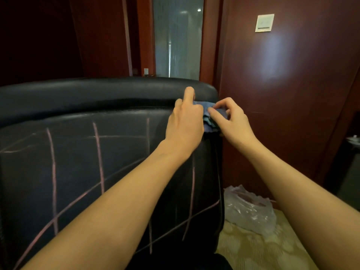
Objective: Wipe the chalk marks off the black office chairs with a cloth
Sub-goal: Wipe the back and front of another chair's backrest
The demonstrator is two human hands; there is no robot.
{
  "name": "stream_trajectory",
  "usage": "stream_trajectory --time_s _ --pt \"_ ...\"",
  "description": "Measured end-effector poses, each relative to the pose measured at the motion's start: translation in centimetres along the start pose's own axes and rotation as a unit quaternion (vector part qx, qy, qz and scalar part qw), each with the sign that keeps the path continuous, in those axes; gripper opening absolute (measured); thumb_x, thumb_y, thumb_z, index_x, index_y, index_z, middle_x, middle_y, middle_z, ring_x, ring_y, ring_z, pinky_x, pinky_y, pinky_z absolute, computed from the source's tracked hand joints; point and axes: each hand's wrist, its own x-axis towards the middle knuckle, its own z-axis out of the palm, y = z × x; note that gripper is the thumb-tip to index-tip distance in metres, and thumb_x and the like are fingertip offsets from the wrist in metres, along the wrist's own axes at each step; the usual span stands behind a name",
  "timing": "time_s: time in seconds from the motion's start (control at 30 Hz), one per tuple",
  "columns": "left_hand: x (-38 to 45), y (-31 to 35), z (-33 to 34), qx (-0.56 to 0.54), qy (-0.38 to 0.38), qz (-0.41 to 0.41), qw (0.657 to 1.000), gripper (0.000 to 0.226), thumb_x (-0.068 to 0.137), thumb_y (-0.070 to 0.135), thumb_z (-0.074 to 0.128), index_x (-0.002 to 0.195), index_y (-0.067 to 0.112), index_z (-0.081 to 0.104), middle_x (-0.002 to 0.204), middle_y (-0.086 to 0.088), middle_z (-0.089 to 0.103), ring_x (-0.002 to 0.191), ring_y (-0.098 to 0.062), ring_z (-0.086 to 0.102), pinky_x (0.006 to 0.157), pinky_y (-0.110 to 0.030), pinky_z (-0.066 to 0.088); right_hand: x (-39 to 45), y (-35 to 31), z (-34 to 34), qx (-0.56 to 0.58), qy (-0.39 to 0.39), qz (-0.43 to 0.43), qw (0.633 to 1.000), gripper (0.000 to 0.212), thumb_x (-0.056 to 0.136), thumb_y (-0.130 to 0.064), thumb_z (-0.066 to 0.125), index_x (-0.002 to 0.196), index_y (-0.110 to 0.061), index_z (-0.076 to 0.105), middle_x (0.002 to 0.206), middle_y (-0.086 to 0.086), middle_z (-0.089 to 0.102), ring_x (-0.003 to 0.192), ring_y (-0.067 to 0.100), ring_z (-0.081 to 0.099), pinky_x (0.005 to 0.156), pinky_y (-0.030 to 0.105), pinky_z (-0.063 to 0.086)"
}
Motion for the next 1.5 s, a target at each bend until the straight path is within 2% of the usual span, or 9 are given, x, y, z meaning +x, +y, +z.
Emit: stream_trajectory --time_s 0.1,0.27,0.47,0.57,0.77,0.9,1.0,1.27,1.5 --pt "-0.1 0.7 0.4 0.023 -0.01 -0.005 1.0 0.012 0.098 0.012 0.056 0.09 0.004 0.06 0.132 -0.01 0.038 0.09 -0.022 0.037 0.068 -0.032 0.038 0.2 0.5 0.0 0.015 0.013 -0.017 1.0 0.012 0.092 -0.026 0.066 0.097 -0.021 0.056 0.084 -0.011 0.06 0.074 0.001 0.056 0.061 0.01 0.04" --pt "-1.4 1.5 1.5 0.025 -0.014 0.032 0.999 0.012 0.095 0.011 0.056 0.084 0.008 0.06 0.124 -0.011 0.046 0.084 -0.024 0.04 0.068 -0.031 0.031 -2.1 2.4 -0.5 -0.017 0.056 -0.031 0.998 0.013 0.088 -0.025 0.066 0.091 -0.021 0.054 0.084 -0.011 0.06 0.082 0.012 0.059 0.071 0.031 0.045" --pt "-7.8 2.8 3.7 -0.007 -0.02 0.071 0.997 0.016 0.086 0.014 0.056 0.086 0.002 0.066 0.107 -0.014 0.054 0.08 -0.031 0.052 0.061 -0.039 0.044 -8.2 5.2 -2.0 -0.036 0.016 -0.031 0.999 0.013 0.087 -0.021 0.069 0.089 -0.019 0.056 0.081 -0.011 0.06 0.075 0.005 0.056 0.067 0.019 0.041" --pt "-9.2 3.1 3.4 -0.018 -0.04 0.081 0.996 0.013 0.088 0.013 0.058 0.084 0.002 0.064 0.102 -0.013 0.053 0.078 -0.031 0.052 0.058 -0.043 0.049 -9.2 5.4 -2.6 -0.064 -0.016 -0.03 0.997 0.013 0.088 -0.028 0.067 0.089 -0.026 0.055 0.083 -0.011 0.06 0.077 0.007 0.057 0.068 0.03 0.045" --pt "-1.4 1.2 1.2 0.001 0.024 0.079 0.997 0.018 0.091 0.012 0.059 0.085 -0.002 0.069 0.104 -0.017 0.055 0.081 -0.039 0.059 0.068 -0.05 0.05 -2.3 1.5 -3.1 -0.119 0.037 -0.072 0.99 0.012 0.086 -0.028 0.068 0.091 -0.022 0.059 0.081 -0.007 0.058 0.081 0.022 0.06 0.066 0.027 0.031" --pt "1.0 1.6 0.9 -0.003 0.032 0.052 0.998 0.025 0.096 0.013 0.054 0.092 -0.004 0.072 0.106 -0.015 0.053 0.084 -0.034 0.056 0.075 -0.049 0.047 0.9 1.5 -2.3 -0.112 0.04 -0.041 0.992 0.01 0.09 -0.031 0.065 0.095 -0.026 0.059 0.095 -0.005 0.065 0.092 0.021 0.061 0.07 0.032 0.039" --pt "-0.8 1.7 1.8 -0.011 0.031 0.048 0.998 0.021 0.094 0.012 0.057 0.092 -0.002 0.072 0.105 -0.015 0.054 0.084 -0.035 0.058 0.071 -0.046 0.046 -1.7 3.0 -1.6 -0.029 0.059 -0.051 0.997 0.014 0.091 -0.018 0.064 0.105 -0.019 0.064 0.102 -0.01 0.066 0.098 0.011 0.062 0.084 0.031 0.049" --pt "-12.3 2.6 4.6 -0.047 -0.04 0.068 0.996 0.002 0.084 0.004 0.066 0.084 0.002 0.065 0.095 -0.014 0.054 0.074 -0.031 0.056 0.059 -0.042 0.049 -13.2 7.4 0.3 0.032 0.095 -0.021 0.995 0.007 0.089 -0.015 0.066 0.096 -0.016 0.066 0.092 -0.008 0.068 0.089 0.004 0.064 0.078 0.023 0.049" --pt "-17.8 3.0 4.9 -0.095 -0.067 0.068 0.991 0.018 0.09 0.014 0.053 0.085 0.003 0.067 0.093 -0.008 0.054 0.074 -0.023 0.058 0.058 -0.041 0.055 -18.9 8.6 0.0 -0.027 0.041 -0.004 0.999 0.006 0.088 -0.028 0.062 0.092 -0.024 0.062 0.089 -0.014 0.066 0.083 0.003 0.064 0.071 0.039 0.053"
